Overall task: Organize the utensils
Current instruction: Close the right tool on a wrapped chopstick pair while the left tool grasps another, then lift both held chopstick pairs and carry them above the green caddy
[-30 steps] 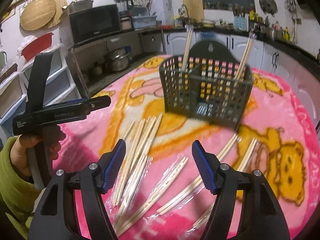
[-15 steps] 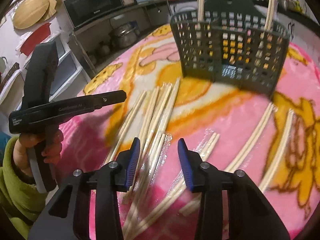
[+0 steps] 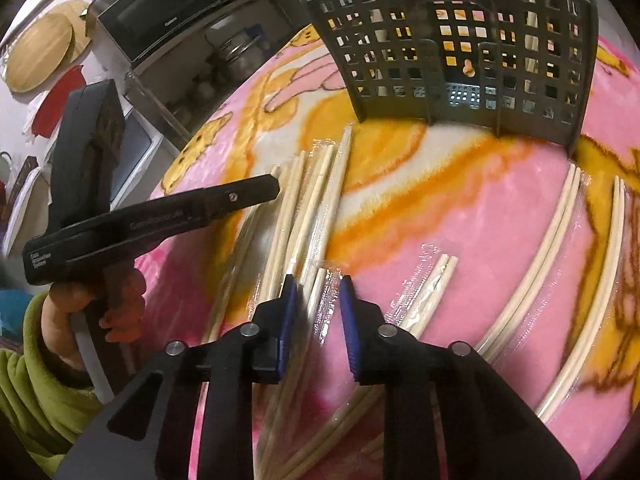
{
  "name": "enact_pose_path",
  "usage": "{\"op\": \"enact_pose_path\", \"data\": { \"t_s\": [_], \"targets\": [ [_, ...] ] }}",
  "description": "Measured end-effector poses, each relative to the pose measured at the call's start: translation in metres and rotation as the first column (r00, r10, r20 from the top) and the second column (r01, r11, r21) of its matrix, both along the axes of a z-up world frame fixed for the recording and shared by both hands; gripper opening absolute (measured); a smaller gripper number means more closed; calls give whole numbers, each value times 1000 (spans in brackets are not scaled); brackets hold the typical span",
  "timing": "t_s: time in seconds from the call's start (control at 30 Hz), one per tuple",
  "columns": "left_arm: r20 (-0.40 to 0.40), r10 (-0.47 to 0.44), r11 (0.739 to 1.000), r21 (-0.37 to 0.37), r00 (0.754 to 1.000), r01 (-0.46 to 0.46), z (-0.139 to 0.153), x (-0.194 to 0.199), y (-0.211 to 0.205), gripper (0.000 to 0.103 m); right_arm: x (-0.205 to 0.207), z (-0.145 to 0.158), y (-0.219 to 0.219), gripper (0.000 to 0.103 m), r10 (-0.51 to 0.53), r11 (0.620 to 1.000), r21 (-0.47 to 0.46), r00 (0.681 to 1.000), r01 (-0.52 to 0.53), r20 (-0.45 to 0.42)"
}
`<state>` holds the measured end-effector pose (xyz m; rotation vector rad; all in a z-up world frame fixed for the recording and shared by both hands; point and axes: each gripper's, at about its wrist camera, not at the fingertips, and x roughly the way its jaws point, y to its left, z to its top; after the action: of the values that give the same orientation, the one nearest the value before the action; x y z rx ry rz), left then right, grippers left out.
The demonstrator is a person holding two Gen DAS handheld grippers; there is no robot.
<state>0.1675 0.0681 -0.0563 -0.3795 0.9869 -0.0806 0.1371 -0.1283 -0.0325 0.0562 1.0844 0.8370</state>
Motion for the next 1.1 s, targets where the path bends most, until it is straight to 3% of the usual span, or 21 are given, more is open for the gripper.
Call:
{"op": "enact_pose_path", "data": {
  "t_s": [0.17,0.27,0.43,0.6,0.87,1.1],
  "targets": [
    [-12,1,1000,-1,1000,-1,0,13,2,26,1,1,3,14,4,1000,-7,1000,-4,15],
    [-21,14,1000,20,1000,-14,-1,20,4,14,1,1,5,11,3,1000,-10,1000,-3,26],
    [-26,19,999,39,999,-18,-1,28,6,5,3,6,3,8,-2,1000,-1,999,2,46],
    [-10,17,999,30,1000,-17,6,27,10,4,3,21,-2,8,-8,1000,19,997,6,82],
    [130,26,999,20,991,-29,53,15,9,3,5,58,-7,7,-32,998,60,981,21,190],
    [262,1,1000,22,965,-7,101,7,-3,3,0,103,-11,5,-63,994,109,940,28,335]
  ]
}}
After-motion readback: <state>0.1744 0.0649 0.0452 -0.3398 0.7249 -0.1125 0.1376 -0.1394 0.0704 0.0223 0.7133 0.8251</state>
